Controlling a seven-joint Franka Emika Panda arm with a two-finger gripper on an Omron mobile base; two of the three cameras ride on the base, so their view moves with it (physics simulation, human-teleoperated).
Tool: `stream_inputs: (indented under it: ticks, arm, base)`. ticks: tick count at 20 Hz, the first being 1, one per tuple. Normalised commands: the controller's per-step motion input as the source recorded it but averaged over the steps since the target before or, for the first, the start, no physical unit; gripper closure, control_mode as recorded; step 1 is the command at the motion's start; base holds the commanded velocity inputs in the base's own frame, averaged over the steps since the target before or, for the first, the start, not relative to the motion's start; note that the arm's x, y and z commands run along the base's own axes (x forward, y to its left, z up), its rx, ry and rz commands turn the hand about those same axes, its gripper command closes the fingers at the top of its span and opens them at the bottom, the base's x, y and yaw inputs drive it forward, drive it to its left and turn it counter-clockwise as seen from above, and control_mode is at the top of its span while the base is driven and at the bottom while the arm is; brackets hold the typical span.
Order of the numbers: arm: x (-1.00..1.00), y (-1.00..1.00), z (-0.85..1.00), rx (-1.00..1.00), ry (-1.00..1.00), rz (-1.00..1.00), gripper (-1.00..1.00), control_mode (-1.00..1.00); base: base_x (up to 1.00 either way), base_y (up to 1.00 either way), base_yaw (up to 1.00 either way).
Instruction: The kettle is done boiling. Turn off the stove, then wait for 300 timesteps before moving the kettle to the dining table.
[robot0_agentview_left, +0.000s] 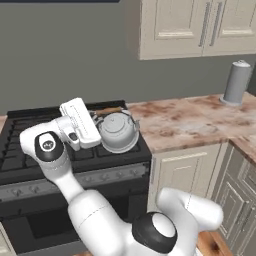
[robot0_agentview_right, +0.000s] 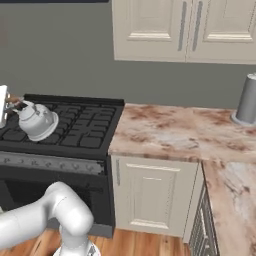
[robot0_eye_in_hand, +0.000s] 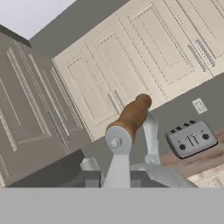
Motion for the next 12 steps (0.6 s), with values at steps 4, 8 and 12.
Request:
stream_inputs:
  ticks: [4,8,12]
  arm:
    - [0.0,0.0,0.0,0.0,0.0,0.0,1.0,1.0]
    - [0.0,0.0,0.0,0.0,0.0,0.0,1.0,1.0]
    - [0.0,0.0,0.0,0.0,0.0,0.0,1.0,1.0]
  base:
    - [-0.44,0.39,-0.24]
    - [-0.34,0.59,-0.34]
    - [-0.32,0.52,-0.4]
